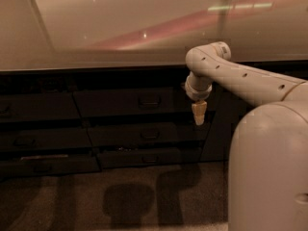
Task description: Open top drawer
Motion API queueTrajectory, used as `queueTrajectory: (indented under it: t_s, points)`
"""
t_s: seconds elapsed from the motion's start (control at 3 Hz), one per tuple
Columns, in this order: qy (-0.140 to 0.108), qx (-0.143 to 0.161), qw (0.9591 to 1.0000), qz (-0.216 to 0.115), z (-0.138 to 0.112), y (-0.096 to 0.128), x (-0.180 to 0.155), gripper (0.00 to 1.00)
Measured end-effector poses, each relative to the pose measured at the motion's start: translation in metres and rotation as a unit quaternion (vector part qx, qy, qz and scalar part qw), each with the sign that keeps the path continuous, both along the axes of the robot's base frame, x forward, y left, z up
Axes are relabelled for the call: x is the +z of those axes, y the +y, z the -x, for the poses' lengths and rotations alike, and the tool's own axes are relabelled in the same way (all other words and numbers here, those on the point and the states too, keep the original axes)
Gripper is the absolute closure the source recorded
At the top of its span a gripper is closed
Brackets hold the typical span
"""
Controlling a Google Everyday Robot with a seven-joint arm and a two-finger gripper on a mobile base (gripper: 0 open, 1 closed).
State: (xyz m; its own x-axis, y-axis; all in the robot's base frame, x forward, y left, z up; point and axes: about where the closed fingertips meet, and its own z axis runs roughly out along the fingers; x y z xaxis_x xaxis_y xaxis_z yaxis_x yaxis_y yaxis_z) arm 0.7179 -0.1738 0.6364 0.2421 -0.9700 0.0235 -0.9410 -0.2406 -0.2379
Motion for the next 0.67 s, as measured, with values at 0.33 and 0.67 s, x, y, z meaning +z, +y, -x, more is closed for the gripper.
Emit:
queueTrajectory:
  t_s: [0.33, 0.67]
  points:
    - [-0.001, -0.002, 1.0000, -0.001, -0.0032, -0.0008, 0.0004, 0.00]
    - [-0.001, -0.002, 1.0000, -0.001, -0.0032, -0.0008, 0.0004, 0.19]
